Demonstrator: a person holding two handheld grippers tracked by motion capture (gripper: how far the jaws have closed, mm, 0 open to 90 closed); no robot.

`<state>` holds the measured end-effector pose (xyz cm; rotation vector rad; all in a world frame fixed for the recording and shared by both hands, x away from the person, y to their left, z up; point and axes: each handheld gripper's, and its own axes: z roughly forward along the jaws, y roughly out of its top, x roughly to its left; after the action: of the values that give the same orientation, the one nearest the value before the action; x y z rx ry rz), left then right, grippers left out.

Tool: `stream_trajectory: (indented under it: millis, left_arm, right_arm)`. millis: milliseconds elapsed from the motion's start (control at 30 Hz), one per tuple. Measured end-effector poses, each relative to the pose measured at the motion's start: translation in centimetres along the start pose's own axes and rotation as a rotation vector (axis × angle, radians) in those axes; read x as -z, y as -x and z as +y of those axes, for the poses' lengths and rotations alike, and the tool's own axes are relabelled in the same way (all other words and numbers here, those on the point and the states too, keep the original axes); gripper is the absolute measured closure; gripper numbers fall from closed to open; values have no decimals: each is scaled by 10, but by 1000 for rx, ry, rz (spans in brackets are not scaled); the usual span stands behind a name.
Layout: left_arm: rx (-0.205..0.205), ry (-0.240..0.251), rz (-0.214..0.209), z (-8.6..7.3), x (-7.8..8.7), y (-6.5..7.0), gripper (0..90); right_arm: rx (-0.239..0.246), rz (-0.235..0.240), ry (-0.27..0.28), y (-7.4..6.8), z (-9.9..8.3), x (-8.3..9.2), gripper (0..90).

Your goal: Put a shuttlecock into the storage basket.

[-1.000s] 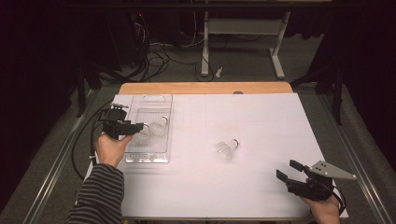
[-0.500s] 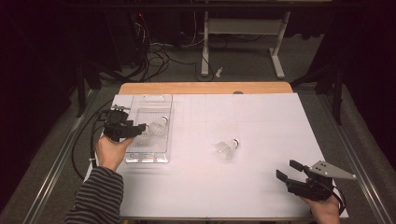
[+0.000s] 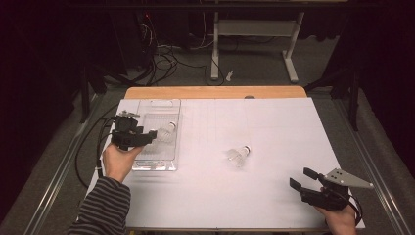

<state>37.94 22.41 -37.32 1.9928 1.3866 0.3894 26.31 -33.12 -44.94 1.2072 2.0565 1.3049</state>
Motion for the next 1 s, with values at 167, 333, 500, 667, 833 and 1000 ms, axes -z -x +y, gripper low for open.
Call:
stream_trajectory:
  millis: [167, 333, 500, 667, 833, 1000]
  left_arm:
    - [-16, 17, -3, -3, 2, 5, 422]
    - [-22, 27, -12, -5, 2, 7, 419]
    - [-25, 28, -20, -7, 1, 9, 418]
    - [-32, 41, -26, -10, 3, 12, 415]
    - [-37, 44, -25, -12, 5, 13, 412]
    - [-42, 56, -33, -13, 8, 16, 410]
  right_arm:
    - [1, 0, 0, 0, 0, 0, 307]
    - [2, 0, 0, 0, 0, 0, 307]
    - [2, 0, 0, 0, 0, 0, 307]
    - [3, -1, 0, 0, 0, 0, 307]
    - [2, 0, -2, 0, 0, 0, 307]
    - [3, -2, -1, 0, 0, 0, 307]
